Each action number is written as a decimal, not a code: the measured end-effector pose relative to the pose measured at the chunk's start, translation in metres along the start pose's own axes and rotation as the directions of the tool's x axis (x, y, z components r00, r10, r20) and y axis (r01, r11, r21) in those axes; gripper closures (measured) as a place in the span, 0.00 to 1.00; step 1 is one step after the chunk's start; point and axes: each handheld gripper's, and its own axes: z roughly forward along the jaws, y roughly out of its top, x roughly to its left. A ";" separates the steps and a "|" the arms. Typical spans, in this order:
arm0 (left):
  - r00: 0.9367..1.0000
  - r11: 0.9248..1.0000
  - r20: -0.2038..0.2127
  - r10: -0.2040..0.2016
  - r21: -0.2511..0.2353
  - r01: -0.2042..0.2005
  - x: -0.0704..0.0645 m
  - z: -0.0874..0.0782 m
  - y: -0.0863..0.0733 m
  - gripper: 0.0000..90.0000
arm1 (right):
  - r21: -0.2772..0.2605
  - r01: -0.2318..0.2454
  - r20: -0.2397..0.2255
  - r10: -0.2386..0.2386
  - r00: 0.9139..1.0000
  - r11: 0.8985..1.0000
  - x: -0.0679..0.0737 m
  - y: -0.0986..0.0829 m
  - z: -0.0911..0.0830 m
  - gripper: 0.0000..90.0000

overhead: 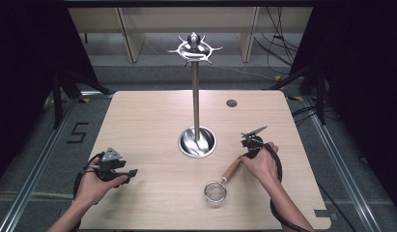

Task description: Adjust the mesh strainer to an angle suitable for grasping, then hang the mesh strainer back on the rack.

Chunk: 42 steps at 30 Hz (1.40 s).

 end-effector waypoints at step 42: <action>1.000 1.000 0.020 -0.021 0.015 0.021 0.001 -0.001 -0.003 0.42 | 0.188 -0.190 -0.097 0.211 0.973 0.963 0.046 -0.006 0.014 0.44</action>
